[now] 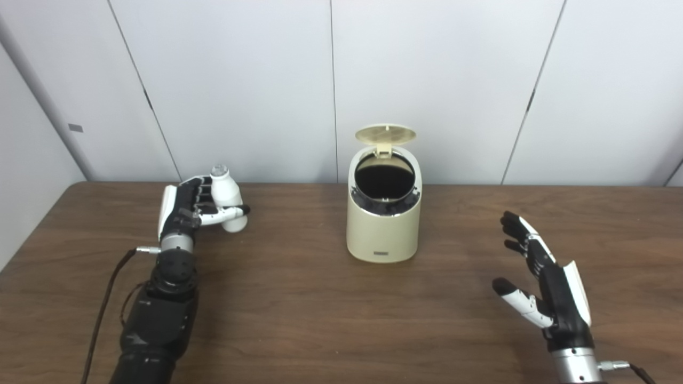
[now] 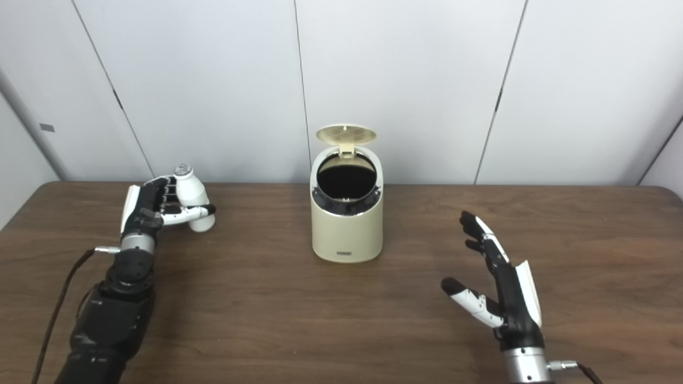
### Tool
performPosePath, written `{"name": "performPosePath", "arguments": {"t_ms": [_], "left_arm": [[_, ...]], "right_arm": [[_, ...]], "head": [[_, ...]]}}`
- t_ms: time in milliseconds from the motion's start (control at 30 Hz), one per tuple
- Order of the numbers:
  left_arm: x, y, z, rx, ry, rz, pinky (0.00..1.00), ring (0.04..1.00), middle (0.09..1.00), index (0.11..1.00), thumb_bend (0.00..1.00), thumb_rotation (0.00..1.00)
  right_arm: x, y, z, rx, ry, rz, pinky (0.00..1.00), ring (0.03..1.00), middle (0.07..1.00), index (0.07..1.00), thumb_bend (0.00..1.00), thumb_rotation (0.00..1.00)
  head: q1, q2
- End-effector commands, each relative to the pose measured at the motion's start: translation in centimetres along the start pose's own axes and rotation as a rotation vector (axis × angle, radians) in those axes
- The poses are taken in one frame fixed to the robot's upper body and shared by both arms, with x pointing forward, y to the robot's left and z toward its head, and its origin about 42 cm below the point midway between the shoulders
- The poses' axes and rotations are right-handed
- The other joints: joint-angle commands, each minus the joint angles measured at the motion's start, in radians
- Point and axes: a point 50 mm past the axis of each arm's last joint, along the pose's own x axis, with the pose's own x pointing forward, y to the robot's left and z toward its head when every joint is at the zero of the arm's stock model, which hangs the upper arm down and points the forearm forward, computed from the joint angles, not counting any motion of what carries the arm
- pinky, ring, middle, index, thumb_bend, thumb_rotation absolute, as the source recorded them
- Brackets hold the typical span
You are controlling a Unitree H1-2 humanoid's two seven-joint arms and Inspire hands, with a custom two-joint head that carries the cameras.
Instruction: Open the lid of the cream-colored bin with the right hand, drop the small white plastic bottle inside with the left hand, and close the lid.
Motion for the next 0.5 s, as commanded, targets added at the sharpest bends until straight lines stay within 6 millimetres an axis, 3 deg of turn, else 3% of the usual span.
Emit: {"name": "performPosePath", "arguments": {"t_ms": [0,100,467], "left_arm": [[1.8,1.1,3.5,-0.03,-0.142,0.084,0.47,0.515,0.529,0.471,0.53,0.0],[1.9,1.2,3.4,-0.051,-0.164,0.1,0.45,0.451,0.492,0.472,0.52,0.0],[0.6,1.2,3.6,-0.062,-0.225,0.076,0.41,0.421,0.472,0.489,0.52,0.0]], "right_arm": [[-0.5,0.4,0.2,0.008,-0.008,-0.007,0.81,0.873,0.874,0.877,0.9,0.8],[-0.6,0.4,0.1,0.002,-0.01,-0.005,0.81,0.873,0.873,0.882,0.89,0.8],[-0.5,0.5,0.2,0.005,-0.003,-0.007,0.8,0.87,0.872,0.877,0.9,0.8]], "head": [[0.0,0.002],[0.0,0.002],[0.004,0.0]]}}
